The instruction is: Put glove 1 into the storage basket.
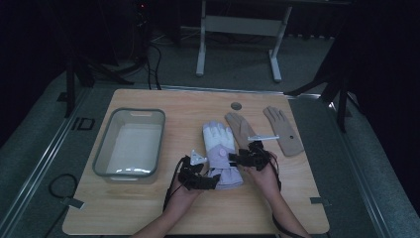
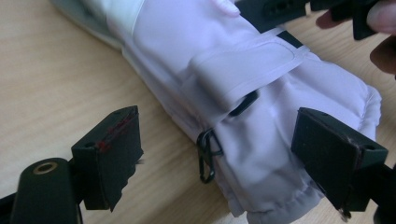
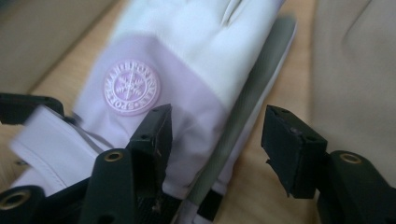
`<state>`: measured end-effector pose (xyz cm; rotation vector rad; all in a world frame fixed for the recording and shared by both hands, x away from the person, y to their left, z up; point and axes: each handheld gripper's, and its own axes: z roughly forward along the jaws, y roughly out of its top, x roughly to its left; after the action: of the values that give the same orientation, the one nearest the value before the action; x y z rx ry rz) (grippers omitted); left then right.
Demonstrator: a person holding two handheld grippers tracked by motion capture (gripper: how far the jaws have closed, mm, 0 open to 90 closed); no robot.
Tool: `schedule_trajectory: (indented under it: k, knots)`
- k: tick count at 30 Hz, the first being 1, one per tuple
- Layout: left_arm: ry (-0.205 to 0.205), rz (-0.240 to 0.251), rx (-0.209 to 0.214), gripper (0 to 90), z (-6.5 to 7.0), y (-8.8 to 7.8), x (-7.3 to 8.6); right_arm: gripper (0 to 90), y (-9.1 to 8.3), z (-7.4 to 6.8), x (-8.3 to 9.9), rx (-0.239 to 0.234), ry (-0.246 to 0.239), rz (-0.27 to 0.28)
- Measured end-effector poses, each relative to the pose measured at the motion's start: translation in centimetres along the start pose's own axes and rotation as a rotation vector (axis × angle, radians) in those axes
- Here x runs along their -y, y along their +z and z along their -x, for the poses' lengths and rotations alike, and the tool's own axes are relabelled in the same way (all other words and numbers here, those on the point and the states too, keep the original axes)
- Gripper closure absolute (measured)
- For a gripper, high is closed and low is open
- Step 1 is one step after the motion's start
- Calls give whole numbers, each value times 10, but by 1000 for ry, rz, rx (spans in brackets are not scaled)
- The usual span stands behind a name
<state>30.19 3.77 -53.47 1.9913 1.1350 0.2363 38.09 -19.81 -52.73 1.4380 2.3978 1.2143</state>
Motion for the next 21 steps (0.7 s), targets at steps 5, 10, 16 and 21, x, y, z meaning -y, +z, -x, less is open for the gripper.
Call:
schedule_trajectory:
  k: [5,10,16,21]
  knots:
    - [-21,-11,26,174,-4,6,6,381,10,10,5,-33,61,-47]
    - [-49,-33,52,197,-8,10,8,532,15,15,6,-107,80,-71]
    - [-78,-48,91,240,-11,14,11,681,16,13,5,-125,65,-84]
    - [-80,-46,152,431,-12,13,12,766,13,4,4,-71,18,-75]
